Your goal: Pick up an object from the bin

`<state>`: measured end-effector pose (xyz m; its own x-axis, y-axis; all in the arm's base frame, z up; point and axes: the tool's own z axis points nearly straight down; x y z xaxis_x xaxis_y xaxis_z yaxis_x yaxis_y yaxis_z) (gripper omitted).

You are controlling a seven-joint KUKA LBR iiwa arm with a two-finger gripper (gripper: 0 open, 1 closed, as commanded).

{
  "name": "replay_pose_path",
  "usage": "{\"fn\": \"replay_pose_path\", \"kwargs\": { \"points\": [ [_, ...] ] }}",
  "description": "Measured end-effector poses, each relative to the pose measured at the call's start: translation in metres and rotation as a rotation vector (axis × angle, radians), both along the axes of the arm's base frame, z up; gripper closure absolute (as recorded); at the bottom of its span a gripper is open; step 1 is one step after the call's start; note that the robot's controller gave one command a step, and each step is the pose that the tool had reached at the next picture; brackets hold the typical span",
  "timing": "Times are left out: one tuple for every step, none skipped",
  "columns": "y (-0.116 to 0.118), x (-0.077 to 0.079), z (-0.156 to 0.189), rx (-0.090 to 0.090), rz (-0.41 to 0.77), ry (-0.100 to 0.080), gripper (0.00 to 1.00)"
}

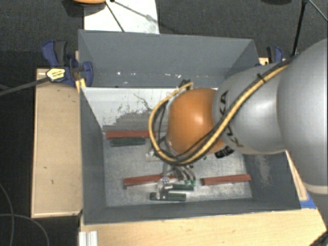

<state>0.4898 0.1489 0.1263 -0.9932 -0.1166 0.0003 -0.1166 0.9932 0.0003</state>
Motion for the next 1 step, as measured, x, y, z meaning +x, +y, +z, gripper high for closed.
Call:
{"fn": "replay_pose_path", "kwargs": {
  "points": [
    [0.0101, -0.0007, -0.0521, 0.001, -0.072, -0.002, 0.0]
  ]
}}
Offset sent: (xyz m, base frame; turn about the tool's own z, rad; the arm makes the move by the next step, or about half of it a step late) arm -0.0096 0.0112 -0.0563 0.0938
